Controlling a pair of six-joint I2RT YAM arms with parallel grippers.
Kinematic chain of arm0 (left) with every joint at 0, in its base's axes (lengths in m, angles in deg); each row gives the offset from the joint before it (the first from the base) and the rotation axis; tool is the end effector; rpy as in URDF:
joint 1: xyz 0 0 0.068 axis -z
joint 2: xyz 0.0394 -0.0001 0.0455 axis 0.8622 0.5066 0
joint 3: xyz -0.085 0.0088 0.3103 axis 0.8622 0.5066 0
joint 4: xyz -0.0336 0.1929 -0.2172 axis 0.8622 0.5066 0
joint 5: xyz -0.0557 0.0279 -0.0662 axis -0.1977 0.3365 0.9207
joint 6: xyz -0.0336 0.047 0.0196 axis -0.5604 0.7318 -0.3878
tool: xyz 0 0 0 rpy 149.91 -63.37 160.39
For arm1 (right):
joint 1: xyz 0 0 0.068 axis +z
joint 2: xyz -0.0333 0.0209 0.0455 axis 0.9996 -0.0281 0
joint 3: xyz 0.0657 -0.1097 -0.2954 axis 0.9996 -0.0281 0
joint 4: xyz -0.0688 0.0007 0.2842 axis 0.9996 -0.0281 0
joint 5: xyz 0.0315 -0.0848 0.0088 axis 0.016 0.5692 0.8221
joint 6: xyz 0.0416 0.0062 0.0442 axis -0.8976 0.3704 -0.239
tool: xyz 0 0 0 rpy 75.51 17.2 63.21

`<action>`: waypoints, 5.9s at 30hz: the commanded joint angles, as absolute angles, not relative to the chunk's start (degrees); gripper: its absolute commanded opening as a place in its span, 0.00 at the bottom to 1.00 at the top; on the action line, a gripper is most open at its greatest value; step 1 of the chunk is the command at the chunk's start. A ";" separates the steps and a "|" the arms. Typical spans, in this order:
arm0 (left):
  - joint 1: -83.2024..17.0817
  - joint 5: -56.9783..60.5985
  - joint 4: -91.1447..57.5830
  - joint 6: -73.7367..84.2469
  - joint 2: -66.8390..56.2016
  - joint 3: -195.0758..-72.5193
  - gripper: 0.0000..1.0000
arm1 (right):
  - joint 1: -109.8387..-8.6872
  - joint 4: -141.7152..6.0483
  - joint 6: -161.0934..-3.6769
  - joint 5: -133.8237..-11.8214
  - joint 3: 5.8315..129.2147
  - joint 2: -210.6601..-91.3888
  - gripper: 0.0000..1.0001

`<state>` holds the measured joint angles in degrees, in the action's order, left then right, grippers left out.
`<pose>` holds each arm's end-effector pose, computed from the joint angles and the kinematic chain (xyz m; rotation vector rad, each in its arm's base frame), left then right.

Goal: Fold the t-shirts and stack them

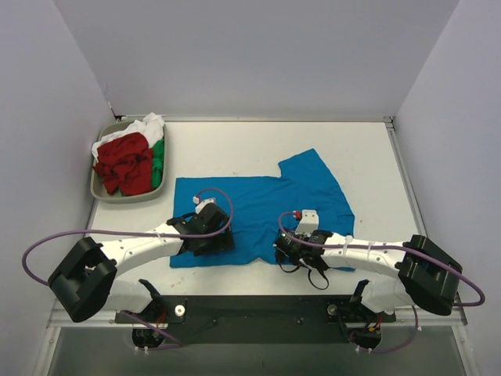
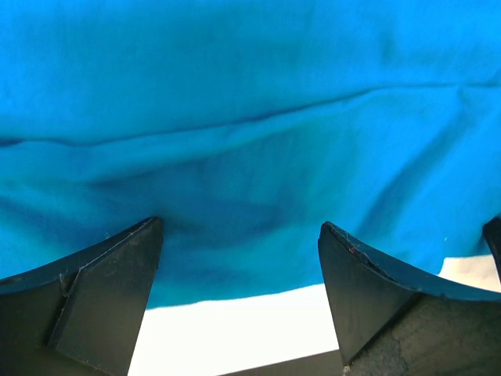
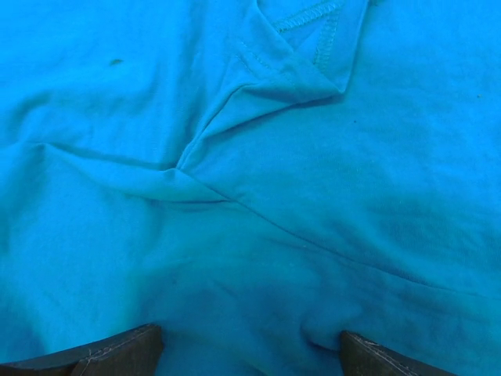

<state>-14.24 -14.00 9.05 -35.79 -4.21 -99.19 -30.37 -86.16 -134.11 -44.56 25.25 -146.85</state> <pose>0.1837 -0.1774 0.1854 -0.2157 2.6979 -0.3790 0.1435 0.1996 0.1685 0.1263 2.5734 0.2902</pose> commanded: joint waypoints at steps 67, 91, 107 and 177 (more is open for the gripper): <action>-57.79 -1.18 18.20 -18.58 10.32 -127.46 0.92 | -74.15 -102.84 -105.63 -59.91 62.04 -148.53 1.00; -52.00 -18.57 22.85 -23.86 26.59 -137.30 0.75 | -73.89 -99.85 -104.84 -62.54 58.51 -146.76 0.99; -49.98 -26.40 20.13 -25.79 29.58 -137.48 0.63 | -72.75 -99.23 -104.40 -63.07 58.25 -146.23 0.99; -45.76 -25.35 18.72 -28.96 16.31 -128.34 0.08 | -78.81 -95.01 -101.76 -70.11 99.82 -202.30 0.71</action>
<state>-45.98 -25.50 19.58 -29.19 18.15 -128.06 -78.67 -92.12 -102.18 -71.57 97.99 -201.14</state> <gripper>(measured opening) 0.124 0.747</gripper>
